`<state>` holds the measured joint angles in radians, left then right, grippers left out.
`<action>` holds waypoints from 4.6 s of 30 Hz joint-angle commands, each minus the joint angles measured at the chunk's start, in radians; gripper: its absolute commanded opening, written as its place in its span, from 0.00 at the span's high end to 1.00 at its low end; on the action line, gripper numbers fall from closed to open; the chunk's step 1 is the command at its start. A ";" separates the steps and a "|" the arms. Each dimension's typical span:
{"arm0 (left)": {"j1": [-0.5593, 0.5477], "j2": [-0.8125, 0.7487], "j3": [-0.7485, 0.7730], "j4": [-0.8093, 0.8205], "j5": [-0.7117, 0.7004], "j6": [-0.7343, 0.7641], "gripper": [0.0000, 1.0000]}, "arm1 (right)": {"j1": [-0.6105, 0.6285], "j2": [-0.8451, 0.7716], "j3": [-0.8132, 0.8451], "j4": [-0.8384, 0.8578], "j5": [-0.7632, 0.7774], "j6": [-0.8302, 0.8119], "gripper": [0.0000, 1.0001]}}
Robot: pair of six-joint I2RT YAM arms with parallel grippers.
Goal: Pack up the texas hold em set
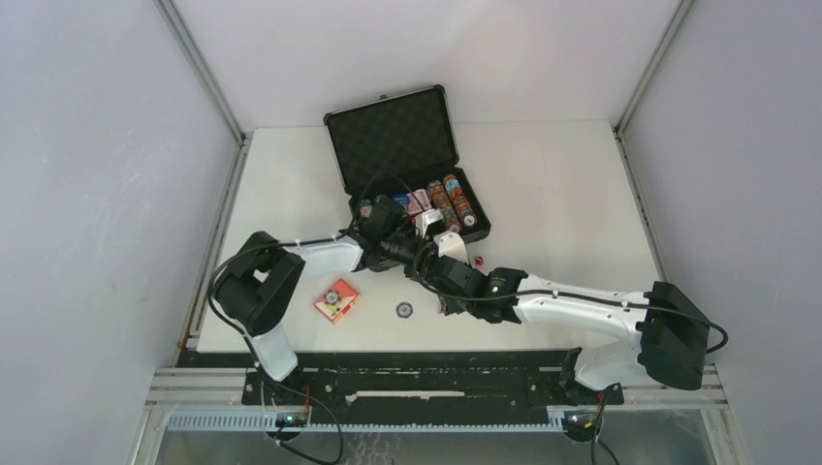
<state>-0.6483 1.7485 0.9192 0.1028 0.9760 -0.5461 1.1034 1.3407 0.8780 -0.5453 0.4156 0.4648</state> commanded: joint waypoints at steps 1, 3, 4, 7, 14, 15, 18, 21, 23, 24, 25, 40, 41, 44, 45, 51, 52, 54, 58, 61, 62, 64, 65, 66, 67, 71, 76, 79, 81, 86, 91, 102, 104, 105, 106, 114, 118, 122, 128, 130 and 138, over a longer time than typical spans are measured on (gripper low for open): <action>-0.029 0.014 0.037 0.009 0.066 0.008 0.40 | 0.006 -0.040 0.007 0.055 0.039 -0.011 0.57; -0.031 0.016 0.033 0.009 0.077 0.011 0.43 | 0.006 -0.040 0.007 0.054 0.042 -0.010 0.57; -0.032 0.018 0.031 0.009 0.082 0.012 0.46 | 0.006 -0.039 0.007 0.054 0.043 -0.010 0.57; -0.036 0.021 0.029 0.005 0.088 0.017 0.47 | 0.006 -0.038 0.007 0.053 0.045 -0.009 0.57; -0.045 0.025 0.040 -0.033 0.089 0.048 0.51 | 0.006 -0.041 0.008 0.042 0.057 -0.006 0.57; -0.045 0.026 0.042 -0.039 0.089 0.051 0.51 | 0.006 -0.043 0.007 0.039 0.059 -0.008 0.57; -0.049 0.032 0.046 -0.047 0.090 0.055 0.54 | 0.006 -0.045 0.007 0.039 0.063 -0.006 0.57; -0.050 0.039 0.048 -0.048 0.093 0.056 0.58 | 0.006 -0.046 0.007 0.041 0.066 -0.007 0.57; -0.050 0.042 0.049 -0.048 0.093 0.057 0.60 | 0.006 -0.046 0.007 0.039 0.067 -0.010 0.57; -0.051 0.045 0.050 -0.051 0.090 0.059 0.60 | 0.006 -0.046 0.007 0.039 0.066 -0.010 0.57; -0.051 0.047 0.051 -0.056 0.087 0.062 0.60 | 0.006 -0.046 0.007 0.038 0.069 -0.010 0.57; -0.060 0.063 0.064 -0.075 0.088 0.073 0.71 | 0.006 -0.048 0.007 0.039 0.065 -0.008 0.57; -0.061 0.063 0.065 -0.075 0.089 0.073 0.73 | 0.006 -0.048 0.007 0.039 0.065 -0.009 0.57; -0.063 0.065 0.067 -0.075 0.096 0.076 0.85 | 0.006 -0.048 0.007 0.039 0.065 -0.009 0.57; -0.066 0.064 0.068 -0.075 0.100 0.077 0.91 | 0.006 -0.048 0.007 0.038 0.066 -0.008 0.57; -0.076 0.060 0.075 -0.103 0.093 0.107 1.00 | 0.006 -0.049 0.007 0.034 0.071 -0.007 0.57; -0.076 0.058 0.077 -0.106 0.089 0.111 1.00 | 0.006 -0.050 0.007 0.032 0.071 -0.007 0.57; -0.074 0.051 0.081 -0.107 0.078 0.114 1.00 | 0.006 -0.051 0.008 0.027 0.076 -0.011 0.57; -0.043 0.017 0.104 -0.113 0.061 0.105 1.00 | 0.004 -0.077 -0.005 0.002 0.113 -0.013 0.44; -0.003 -0.012 0.152 -0.177 0.045 0.139 1.00 | -0.004 -0.154 -0.058 0.036 0.135 -0.001 0.28; 0.008 -0.018 0.175 -0.211 0.035 0.163 1.00 | -0.013 -0.184 -0.079 0.053 0.131 -0.001 0.25; 0.032 -0.022 0.225 -0.272 0.021 0.198 1.00 | -0.035 -0.245 -0.113 0.081 0.119 -0.008 0.22; 0.046 -0.023 0.240 -0.285 0.015 0.206 1.00 | -0.050 -0.274 -0.127 0.091 0.118 -0.010 0.22; 0.059 -0.020 0.254 -0.293 0.012 0.214 1.00 | -0.064 -0.302 -0.138 0.096 0.124 -0.012 0.22; 0.073 -0.014 0.270 -0.300 0.011 0.223 1.00 | -0.086 -0.326 -0.149 0.099 0.135 -0.011 0.21; 0.120 0.012 0.367 -0.395 -0.076 0.320 1.00 | -0.180 -0.423 -0.185 0.108 0.187 -0.006 0.23; 0.132 0.051 0.529 -0.495 -0.273 0.460 1.00 | -0.323 -0.489 -0.215 0.125 0.185 0.001 0.26; 0.131 0.071 0.609 -0.513 -0.348 0.535 1.00 | -0.380 -0.487 -0.221 0.147 0.157 -0.019 0.27; 0.131 0.091 0.651 -0.502 -0.387 0.573 1.00 | -0.410 -0.470 -0.221 0.160 0.140 -0.025 0.27; 0.112 0.214 0.787 -0.523 -0.495 0.658 1.00 | -0.446 -0.412 -0.232 0.202 0.108 -0.030 0.28; 0.065 0.330 0.908 -0.555 -0.568 0.721 1.00 | -0.453 -0.354 -0.248 0.238 0.086 -0.009 0.28; 0.019 0.397 0.984 -0.561 -0.562 0.744 1.00 | -0.453 -0.319 -0.273 0.251 0.072 0.019 0.29; 0.006 0.408 0.989 -0.561 -0.564 0.749 1.00 | -0.453 -0.315 -0.276 0.257 0.071 0.019 0.29; -0.001 0.415 0.995 -0.563 -0.564 0.751 1.00 | -0.452 -0.312 -0.277 0.259 0.070 0.018 0.29; -0.007 0.424 1.002 -0.568 -0.560 0.752 1.00 | -0.453 -0.311 -0.276 0.260 0.068 0.018 0.29; -0.021 0.412 0.940 -0.589 -0.508 0.781 1.00 | -0.455 -0.301 -0.283 0.249 0.080 0.014 0.29; -0.023 0.397 0.872 -0.573 -0.512 0.785 1.00 | -0.454 -0.292 -0.288 0.260 0.074 0.013 0.29; -0.026 0.405 0.845 -0.568 -0.527 0.786 1.00 | -0.454 -0.283 -0.289 0.268 0.067 0.013 0.29; -0.025 0.410 0.829 -0.551 -0.545 0.790 1.00 | -0.455 -0.274 -0.290 0.267 0.066 0.010 0.30; -0.025 0.420 0.836 -0.549 -0.566 0.792 1.00 | -0.455 -0.272 -0.290 0.269 0.067 0.008 0.30; -0.025 0.444 0.854 -0.568 -0.568 0.812 1.00 | -0.456 -0.260 -0.290 0.276 0.068 0.001 0.30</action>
<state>-0.6712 2.1876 1.7542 -0.4808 0.4107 0.2329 0.6559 1.0733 0.5896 -0.3206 0.4839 0.4664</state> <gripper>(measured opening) 0.030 0.705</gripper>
